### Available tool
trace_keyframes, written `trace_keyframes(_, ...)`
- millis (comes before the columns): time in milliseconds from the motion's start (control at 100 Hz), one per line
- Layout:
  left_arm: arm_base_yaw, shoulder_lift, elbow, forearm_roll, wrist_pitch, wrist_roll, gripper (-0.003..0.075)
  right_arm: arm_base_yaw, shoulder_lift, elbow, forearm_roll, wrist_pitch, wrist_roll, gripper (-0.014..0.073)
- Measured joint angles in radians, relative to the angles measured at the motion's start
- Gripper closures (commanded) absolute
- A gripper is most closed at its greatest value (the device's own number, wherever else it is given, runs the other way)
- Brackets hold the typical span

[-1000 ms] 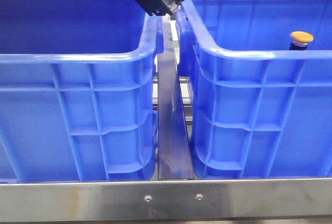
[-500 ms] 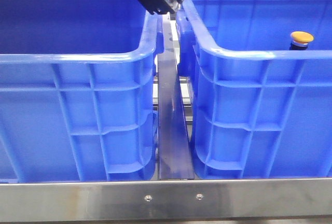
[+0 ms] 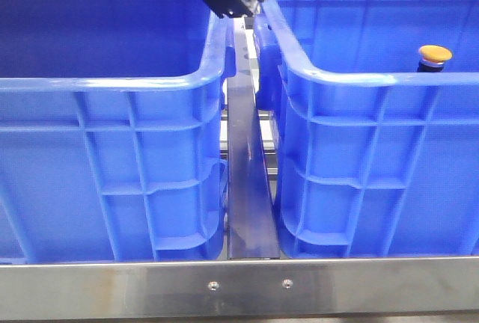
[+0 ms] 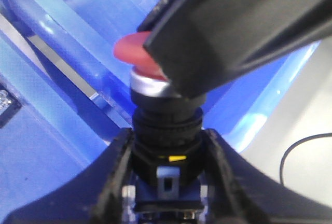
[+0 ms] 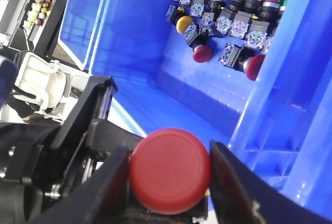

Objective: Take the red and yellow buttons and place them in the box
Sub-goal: 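Carry the red button with the right gripper down beside the yellow button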

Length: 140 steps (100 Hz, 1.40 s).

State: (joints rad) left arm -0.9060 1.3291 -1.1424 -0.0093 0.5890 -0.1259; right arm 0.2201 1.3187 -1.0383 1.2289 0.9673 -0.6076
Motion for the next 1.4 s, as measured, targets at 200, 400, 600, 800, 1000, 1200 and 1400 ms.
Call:
trace_keyframes(200,0.0,0.0,0.0,0.0,0.0,0.011,0.017,0.0,0.0,0.0,0.0,-0.012,0.0,0.0424)
trace_keyframes(400,0.0,0.0,0.0,0.0,0.011,0.011,0.0155,-0.031,0.0,-0.024,-0.007,-0.047,-0.017,0.0424)
trace_keyframes(600,0.0,0.0,0.0,0.0,0.036,0.011,0.0156,-0.177,0.0,-0.051,-0.039,-0.054,-0.097,0.0424)
trace_keyframes(800,0.0,0.0,0.0,0.0,0.047,0.011,0.0156,-0.313,0.0,-0.051,-0.13,-0.112,-0.173,0.0425)
trace_keyframes(1000,0.0,0.0,0.0,0.0,0.051,0.012,0.0156,-0.357,0.0,-0.047,-0.268,-0.269,-0.196,0.0425)
trace_keyframes(1200,0.0,0.0,0.0,0.0,0.051,0.012,0.0156,-0.358,0.0,0.004,-0.356,-0.475,-0.198,0.0425)
trace_keyframes(1400,0.0,0.0,0.0,-0.007,0.053,0.012,0.0156,-0.358,0.011,0.063,-0.365,-0.665,-0.199,0.0425)
